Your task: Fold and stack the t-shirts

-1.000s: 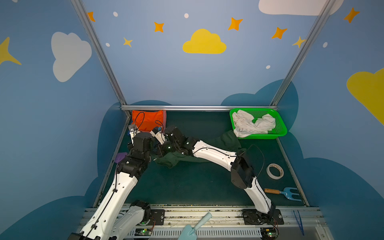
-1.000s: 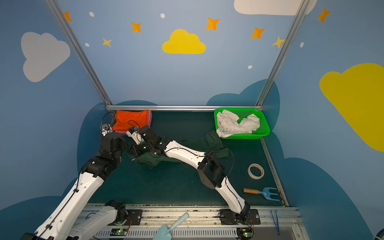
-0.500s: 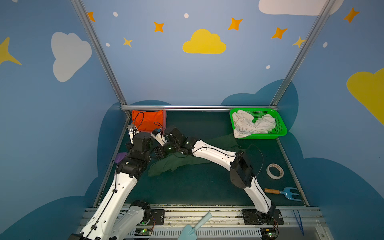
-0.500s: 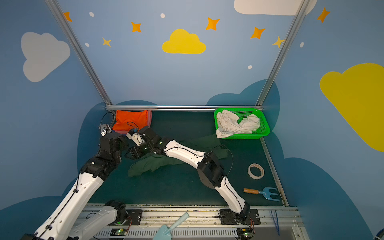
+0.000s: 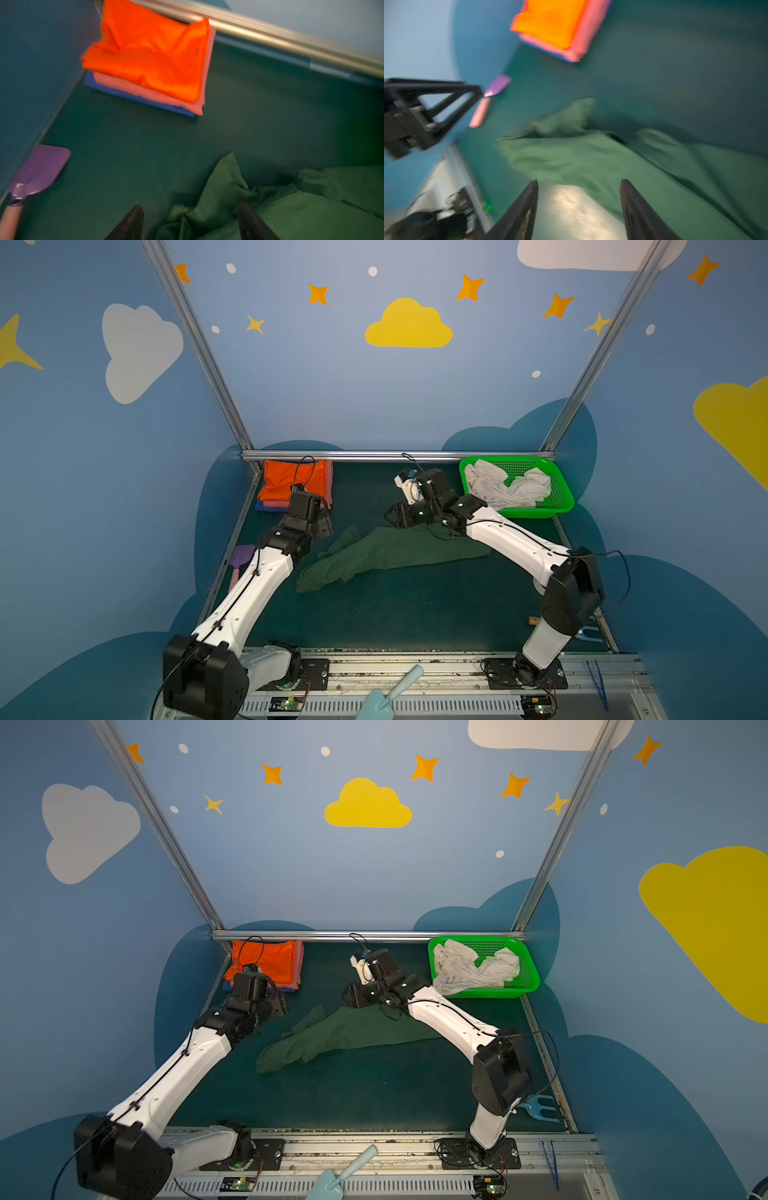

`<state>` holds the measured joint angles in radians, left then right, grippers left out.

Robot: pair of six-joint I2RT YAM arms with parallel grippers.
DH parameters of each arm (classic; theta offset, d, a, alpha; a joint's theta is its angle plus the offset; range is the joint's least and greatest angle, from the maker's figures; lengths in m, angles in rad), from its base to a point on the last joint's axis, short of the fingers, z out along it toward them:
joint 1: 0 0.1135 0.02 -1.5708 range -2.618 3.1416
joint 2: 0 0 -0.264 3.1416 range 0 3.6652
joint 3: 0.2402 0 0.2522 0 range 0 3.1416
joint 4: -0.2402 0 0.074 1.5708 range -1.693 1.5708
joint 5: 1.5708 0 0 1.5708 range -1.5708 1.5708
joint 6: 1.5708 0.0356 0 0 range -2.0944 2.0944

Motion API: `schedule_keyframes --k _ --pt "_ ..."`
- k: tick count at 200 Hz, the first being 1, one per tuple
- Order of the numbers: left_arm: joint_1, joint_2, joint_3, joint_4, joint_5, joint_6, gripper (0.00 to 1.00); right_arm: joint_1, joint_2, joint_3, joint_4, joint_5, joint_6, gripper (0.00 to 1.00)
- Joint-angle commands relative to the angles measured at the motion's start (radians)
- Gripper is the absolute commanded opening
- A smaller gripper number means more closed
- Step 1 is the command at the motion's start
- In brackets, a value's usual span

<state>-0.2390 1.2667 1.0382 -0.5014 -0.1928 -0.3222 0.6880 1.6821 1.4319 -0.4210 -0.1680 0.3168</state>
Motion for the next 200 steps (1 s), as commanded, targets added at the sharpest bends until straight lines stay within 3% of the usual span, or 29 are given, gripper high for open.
schedule_keyframes --k 1,52,96,152,200 --pt "-0.005 0.096 0.085 -0.108 0.096 -0.020 0.74 -0.085 -0.081 -0.119 -0.156 0.198 -0.013 0.63" --pt "-0.032 0.257 0.114 -0.080 0.118 -0.081 0.75 -0.386 -0.178 -0.355 -0.194 0.239 0.050 0.59" --pt "-0.055 0.346 0.172 -0.114 0.113 -0.092 0.76 -0.559 -0.173 -0.438 -0.151 0.200 0.055 0.54" --pt "-0.072 0.347 0.168 -0.100 0.122 -0.110 0.75 -0.683 -0.083 -0.416 -0.057 0.044 0.033 0.52" --pt "-0.078 0.349 0.163 -0.103 0.123 -0.117 0.75 -0.703 0.012 -0.360 -0.002 -0.094 0.025 0.52"
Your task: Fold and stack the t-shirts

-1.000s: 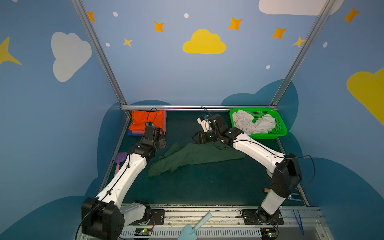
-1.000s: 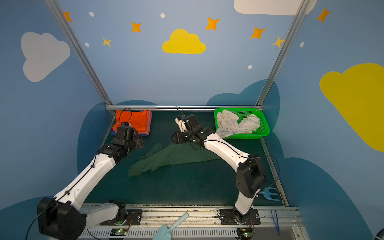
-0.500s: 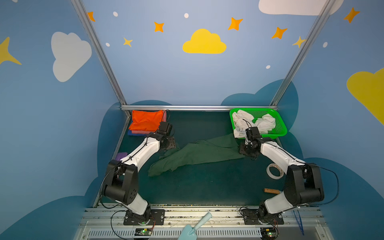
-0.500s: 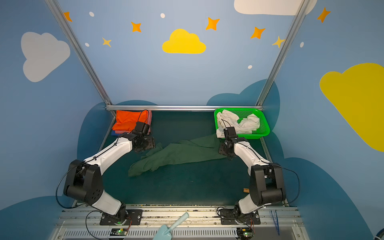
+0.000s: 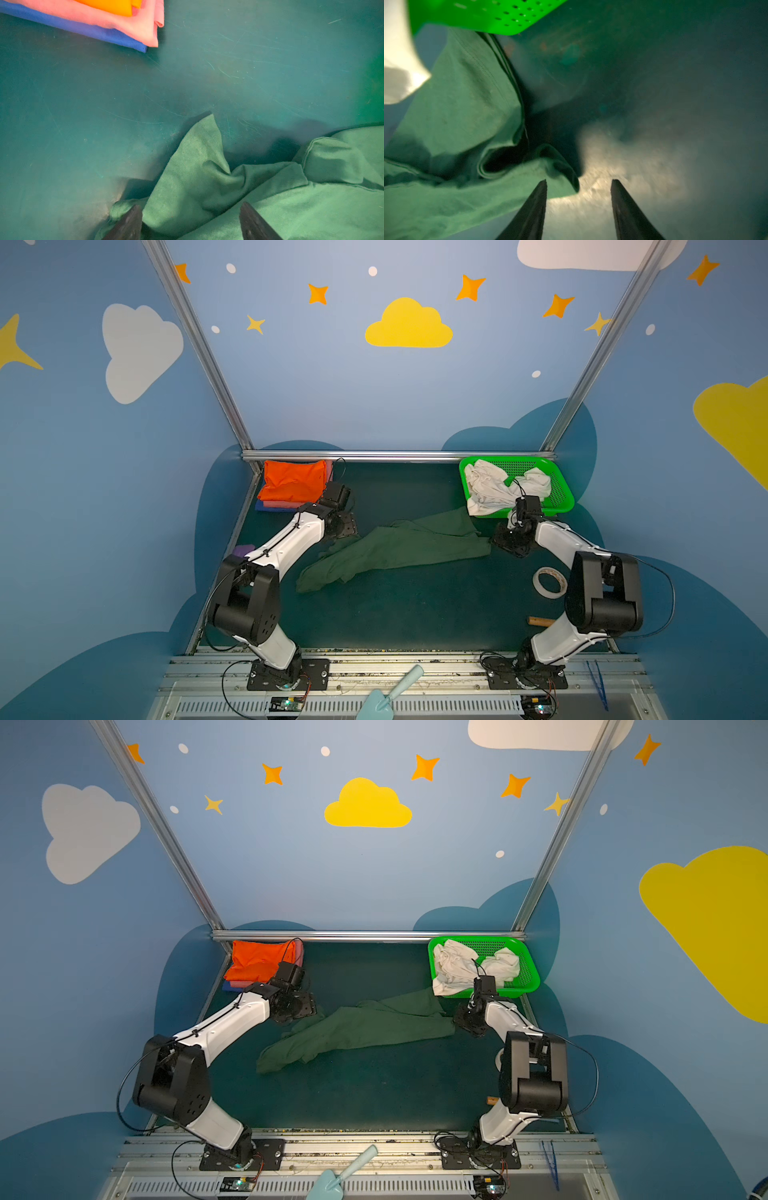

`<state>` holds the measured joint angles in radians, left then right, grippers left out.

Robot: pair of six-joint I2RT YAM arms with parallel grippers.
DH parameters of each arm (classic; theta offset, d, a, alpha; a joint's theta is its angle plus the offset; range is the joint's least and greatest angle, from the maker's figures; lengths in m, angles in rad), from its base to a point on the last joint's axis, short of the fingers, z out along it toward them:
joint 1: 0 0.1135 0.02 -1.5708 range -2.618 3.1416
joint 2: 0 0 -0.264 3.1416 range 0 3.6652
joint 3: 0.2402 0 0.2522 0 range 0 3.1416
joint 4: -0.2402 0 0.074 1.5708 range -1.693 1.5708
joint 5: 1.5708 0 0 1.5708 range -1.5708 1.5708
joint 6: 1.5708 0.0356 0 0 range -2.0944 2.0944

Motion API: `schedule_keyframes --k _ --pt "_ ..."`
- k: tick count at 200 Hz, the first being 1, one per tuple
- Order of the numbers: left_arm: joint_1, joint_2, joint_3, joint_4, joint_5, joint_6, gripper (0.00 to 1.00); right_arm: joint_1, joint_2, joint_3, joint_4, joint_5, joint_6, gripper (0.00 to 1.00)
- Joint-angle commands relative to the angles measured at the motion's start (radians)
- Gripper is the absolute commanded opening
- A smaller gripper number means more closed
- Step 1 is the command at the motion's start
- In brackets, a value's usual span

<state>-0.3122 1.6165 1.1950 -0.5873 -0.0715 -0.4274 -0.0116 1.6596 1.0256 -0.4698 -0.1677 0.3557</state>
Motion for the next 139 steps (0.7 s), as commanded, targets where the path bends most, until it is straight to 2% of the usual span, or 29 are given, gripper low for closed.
schedule_keyframes --k 1,20,40,63,79,89,104,139 --pt "-0.005 -0.001 0.007 -0.018 0.002 -0.012 0.75 -0.003 0.037 0.047 0.049 -0.096 -0.013 0.52" --pt "-0.007 0.001 0.009 -0.019 0.004 -0.015 0.76 -0.004 0.068 0.062 0.068 -0.137 -0.012 0.50" --pt "-0.008 -0.001 0.011 -0.020 0.006 -0.017 0.75 -0.005 0.092 0.074 0.074 -0.170 -0.007 0.33" --pt "-0.010 0.000 0.010 -0.022 0.004 -0.018 0.75 -0.005 0.099 0.071 0.074 -0.179 -0.003 0.23" --pt "-0.010 0.002 0.010 -0.025 0.006 -0.016 0.75 -0.005 0.096 0.068 0.067 -0.173 -0.003 0.24" --pt "-0.013 0.003 0.011 -0.026 0.006 -0.016 0.75 -0.006 0.095 0.067 0.059 -0.158 -0.004 0.32" --pt "-0.013 0.005 0.012 -0.028 0.007 -0.016 0.75 -0.007 0.095 0.067 0.045 -0.137 -0.009 0.36" --pt "-0.016 0.005 0.014 -0.029 0.007 -0.016 0.75 -0.008 0.099 0.064 0.038 -0.132 -0.013 0.37"
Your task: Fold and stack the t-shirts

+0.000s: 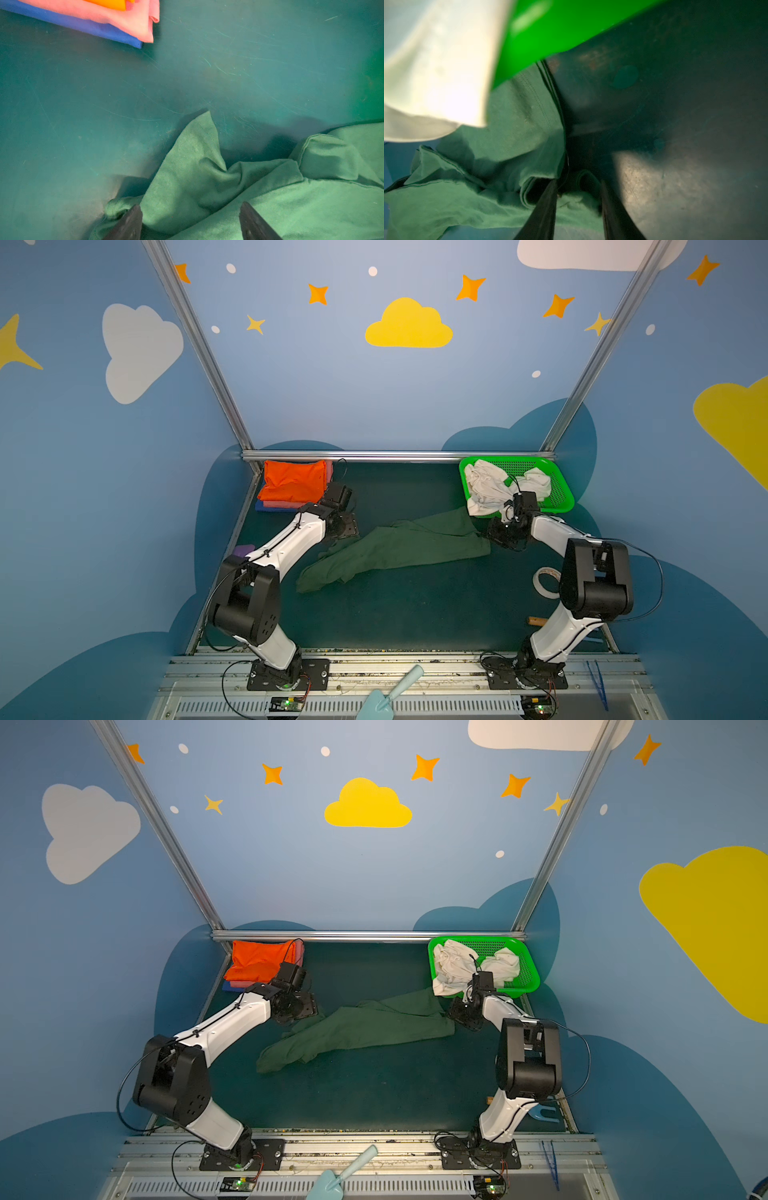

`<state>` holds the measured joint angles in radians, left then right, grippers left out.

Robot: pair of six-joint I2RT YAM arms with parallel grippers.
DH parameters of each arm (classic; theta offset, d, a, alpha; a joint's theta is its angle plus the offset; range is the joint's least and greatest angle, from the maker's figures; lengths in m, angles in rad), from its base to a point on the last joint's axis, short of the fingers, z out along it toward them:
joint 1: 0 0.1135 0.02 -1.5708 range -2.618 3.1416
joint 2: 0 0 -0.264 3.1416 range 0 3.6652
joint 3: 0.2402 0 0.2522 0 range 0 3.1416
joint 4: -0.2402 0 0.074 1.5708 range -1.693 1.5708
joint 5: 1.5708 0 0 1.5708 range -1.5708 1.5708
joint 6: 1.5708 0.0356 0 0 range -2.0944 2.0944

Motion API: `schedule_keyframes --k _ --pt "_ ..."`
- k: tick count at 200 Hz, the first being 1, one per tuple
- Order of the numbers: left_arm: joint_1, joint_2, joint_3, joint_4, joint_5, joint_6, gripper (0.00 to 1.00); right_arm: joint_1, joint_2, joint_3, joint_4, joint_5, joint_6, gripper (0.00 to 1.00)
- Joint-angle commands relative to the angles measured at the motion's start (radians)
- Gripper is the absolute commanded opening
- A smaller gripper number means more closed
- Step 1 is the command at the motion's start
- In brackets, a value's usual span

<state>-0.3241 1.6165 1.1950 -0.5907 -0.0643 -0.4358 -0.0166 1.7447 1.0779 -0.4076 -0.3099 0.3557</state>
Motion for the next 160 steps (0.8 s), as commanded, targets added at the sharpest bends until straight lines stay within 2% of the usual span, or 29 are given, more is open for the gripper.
schedule_keyframes --k 1,34,50,78,101,132,160 --pt "-0.004 0.005 0.014 -0.026 0.000 -0.007 0.75 -0.003 0.015 0.011 -0.025 0.010 -0.013 0.37" --pt "-0.008 0.003 0.012 -0.029 -0.003 -0.008 0.75 -0.009 0.021 0.006 -0.043 0.041 -0.013 0.37" --pt "-0.010 0.000 0.011 -0.031 -0.006 -0.006 0.75 -0.012 0.018 -0.002 -0.040 0.038 -0.011 0.34" --pt "-0.013 -0.001 0.008 -0.031 -0.008 -0.006 0.75 -0.014 0.005 -0.015 -0.032 0.022 -0.008 0.20" --pt "-0.014 -0.003 0.007 -0.032 -0.008 -0.009 0.75 -0.014 -0.013 -0.016 -0.045 0.017 -0.009 0.00" --pt "-0.017 -0.015 0.002 -0.032 -0.008 -0.007 0.75 -0.011 -0.071 -0.025 -0.076 0.018 -0.012 0.00" --pt "-0.017 -0.028 -0.003 -0.026 -0.011 0.003 0.74 0.010 -0.197 -0.071 -0.076 0.011 -0.025 0.00"
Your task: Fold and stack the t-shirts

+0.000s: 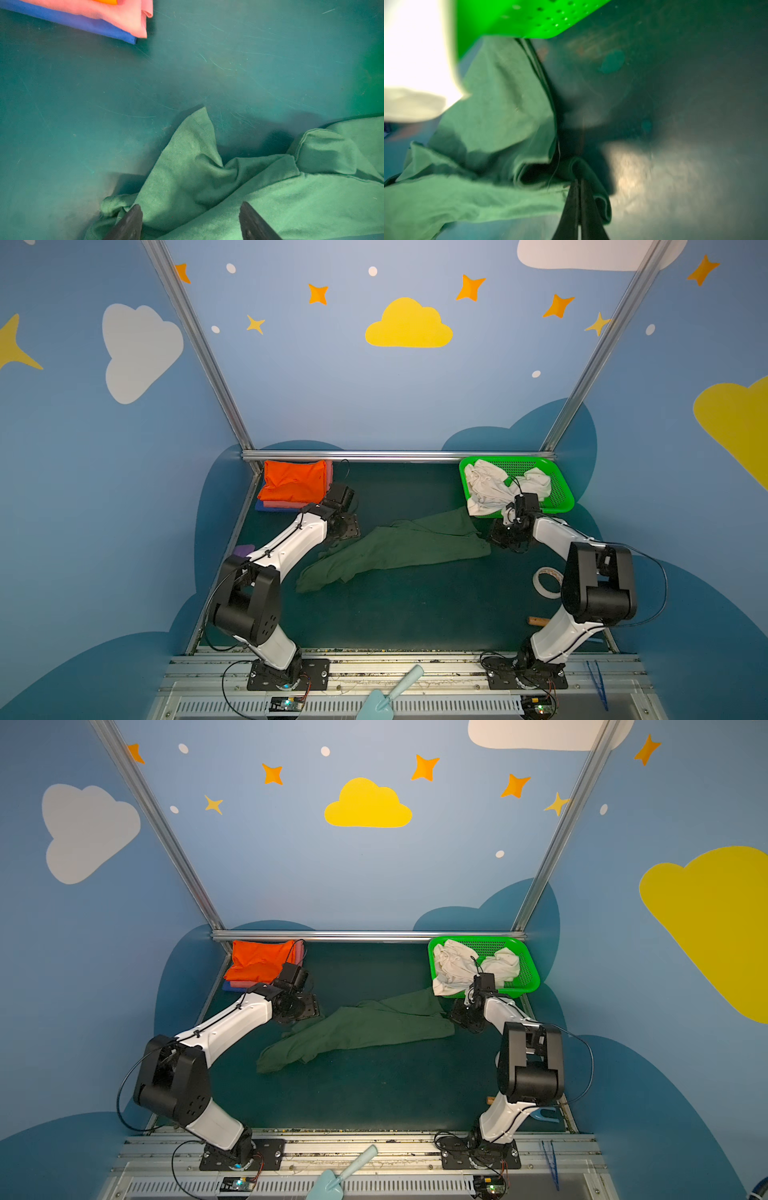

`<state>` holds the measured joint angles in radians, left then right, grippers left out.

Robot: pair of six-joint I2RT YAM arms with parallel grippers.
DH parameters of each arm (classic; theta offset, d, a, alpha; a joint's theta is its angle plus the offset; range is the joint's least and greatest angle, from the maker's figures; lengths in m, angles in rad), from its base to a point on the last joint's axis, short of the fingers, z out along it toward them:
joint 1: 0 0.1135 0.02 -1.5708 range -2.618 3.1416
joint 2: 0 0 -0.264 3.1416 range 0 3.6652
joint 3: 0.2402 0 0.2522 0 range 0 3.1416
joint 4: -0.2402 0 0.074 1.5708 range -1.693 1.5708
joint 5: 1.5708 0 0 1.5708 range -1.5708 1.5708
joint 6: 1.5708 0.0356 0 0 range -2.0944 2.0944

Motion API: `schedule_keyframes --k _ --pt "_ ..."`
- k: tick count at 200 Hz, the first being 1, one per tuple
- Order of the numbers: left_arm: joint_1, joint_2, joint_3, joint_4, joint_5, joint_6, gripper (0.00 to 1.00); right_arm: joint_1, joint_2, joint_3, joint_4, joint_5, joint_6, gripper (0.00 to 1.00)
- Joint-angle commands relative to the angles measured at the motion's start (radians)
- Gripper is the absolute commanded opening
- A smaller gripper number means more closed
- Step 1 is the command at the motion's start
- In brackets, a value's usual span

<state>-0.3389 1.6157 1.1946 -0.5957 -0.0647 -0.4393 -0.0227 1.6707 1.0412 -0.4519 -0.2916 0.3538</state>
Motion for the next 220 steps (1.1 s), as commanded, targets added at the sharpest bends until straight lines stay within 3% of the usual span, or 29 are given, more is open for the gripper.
schedule_keyframes --k 1,70,110,135,158,170,220 --pt "-0.002 -0.027 -0.003 -0.021 -0.010 0.006 0.74 0.018 -0.130 -0.037 -0.031 -0.008 -0.025 0.00" --pt "-0.002 0.025 -0.001 -0.006 -0.002 0.029 0.77 0.127 -0.547 -0.218 -0.047 0.022 -0.083 0.00" --pt "-0.005 0.131 0.022 0.011 0.105 0.025 0.78 0.141 -0.690 -0.320 -0.064 0.051 -0.038 0.00" --pt "-0.019 0.195 0.041 -0.019 0.159 0.026 0.59 0.141 -0.719 -0.336 -0.076 0.058 -0.030 0.00" --pt "-0.039 0.217 0.058 -0.045 0.146 0.028 0.27 0.142 -0.712 -0.329 -0.073 0.052 -0.026 0.00" --pt "-0.044 0.204 0.065 -0.044 0.134 0.024 0.15 0.144 -0.704 -0.324 -0.075 0.046 -0.030 0.00" --pt "-0.094 0.043 0.054 -0.014 0.042 0.031 0.05 0.152 -0.681 -0.323 -0.068 0.034 -0.024 0.00"
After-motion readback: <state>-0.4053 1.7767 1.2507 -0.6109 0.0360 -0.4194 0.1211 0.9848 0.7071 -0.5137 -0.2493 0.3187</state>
